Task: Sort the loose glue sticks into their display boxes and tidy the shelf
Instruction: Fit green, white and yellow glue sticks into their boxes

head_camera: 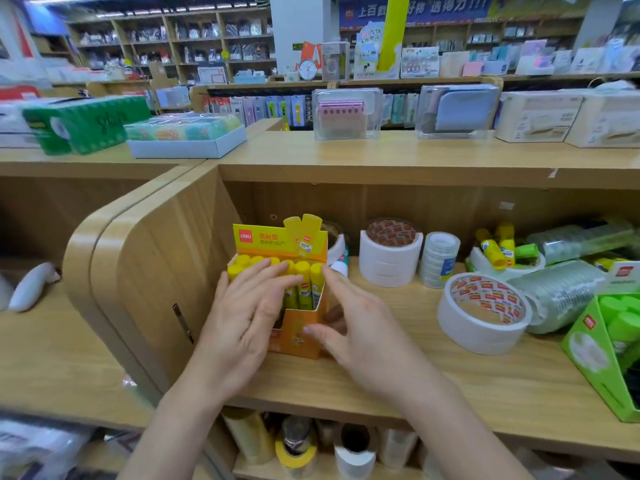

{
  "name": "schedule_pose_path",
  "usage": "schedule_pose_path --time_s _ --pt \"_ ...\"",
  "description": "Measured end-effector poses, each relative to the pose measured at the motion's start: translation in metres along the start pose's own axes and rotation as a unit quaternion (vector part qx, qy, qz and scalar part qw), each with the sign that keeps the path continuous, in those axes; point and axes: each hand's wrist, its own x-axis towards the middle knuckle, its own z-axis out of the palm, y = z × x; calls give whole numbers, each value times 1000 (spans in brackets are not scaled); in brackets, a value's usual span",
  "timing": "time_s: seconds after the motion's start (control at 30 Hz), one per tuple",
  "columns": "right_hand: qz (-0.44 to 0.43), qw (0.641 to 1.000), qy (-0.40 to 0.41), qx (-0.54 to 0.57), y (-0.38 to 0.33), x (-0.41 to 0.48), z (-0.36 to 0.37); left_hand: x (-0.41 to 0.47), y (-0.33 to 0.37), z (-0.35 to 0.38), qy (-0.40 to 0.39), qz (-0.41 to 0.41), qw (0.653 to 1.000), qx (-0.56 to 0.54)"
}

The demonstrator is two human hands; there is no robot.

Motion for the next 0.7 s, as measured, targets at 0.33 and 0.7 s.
schedule_pose_path --time_s 0.33,0.7 --pt "30 978 57 -197 3 -24 -38 3 -4 21 10 56 991 123" --pt "205 932 80 -289 45 -69 -76 5 58 53 48 214 974 47"
